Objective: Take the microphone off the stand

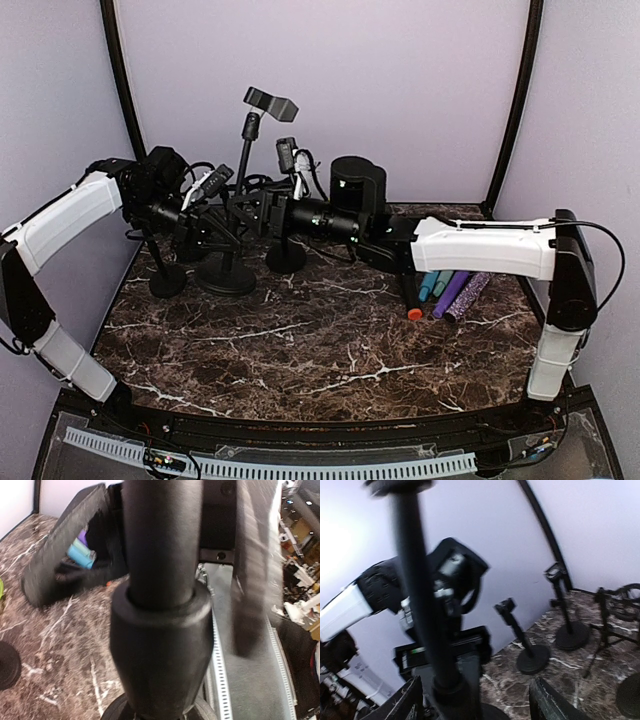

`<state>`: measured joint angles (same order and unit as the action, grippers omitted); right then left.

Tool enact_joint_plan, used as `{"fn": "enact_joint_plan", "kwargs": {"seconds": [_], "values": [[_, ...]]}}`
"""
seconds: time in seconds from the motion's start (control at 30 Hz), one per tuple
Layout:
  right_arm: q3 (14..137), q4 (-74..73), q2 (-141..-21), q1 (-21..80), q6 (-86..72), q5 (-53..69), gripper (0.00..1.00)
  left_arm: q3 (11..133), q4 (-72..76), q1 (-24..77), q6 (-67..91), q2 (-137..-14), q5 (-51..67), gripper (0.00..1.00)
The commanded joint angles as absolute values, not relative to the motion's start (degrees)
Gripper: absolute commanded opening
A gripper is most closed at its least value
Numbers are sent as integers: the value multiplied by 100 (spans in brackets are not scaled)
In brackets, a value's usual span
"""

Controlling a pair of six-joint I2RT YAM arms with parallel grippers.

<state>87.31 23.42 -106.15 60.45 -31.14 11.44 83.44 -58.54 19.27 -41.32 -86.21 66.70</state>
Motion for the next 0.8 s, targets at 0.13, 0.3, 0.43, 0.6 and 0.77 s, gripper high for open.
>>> {"fn": "enact_joint_plan", "kwargs": {"seconds": [0.13,0.3,0.43,0.6,0.77], "values": [[9011,1177,-10469,6275,-2956,-1224,74,7935,-4317,1907,-3189,-8203,5686,0],[9131,1198,-10608,6332,-2952,-1100,72,7935,-4217,1905,-3086,-8244,5679,0],[9358,1182,-10808,6346,-2970,-916,70,7901,-4198,1907,-3078,-8243,5690,0],[9695,1055,-11087,6342,-3029,-709,66,7865,-4183,1902,-3063,-8231,5717,0],[9813,971,-11172,6346,-3073,-645,52,7917,-4191,1903,-3116,-8168,5705,0]]}}
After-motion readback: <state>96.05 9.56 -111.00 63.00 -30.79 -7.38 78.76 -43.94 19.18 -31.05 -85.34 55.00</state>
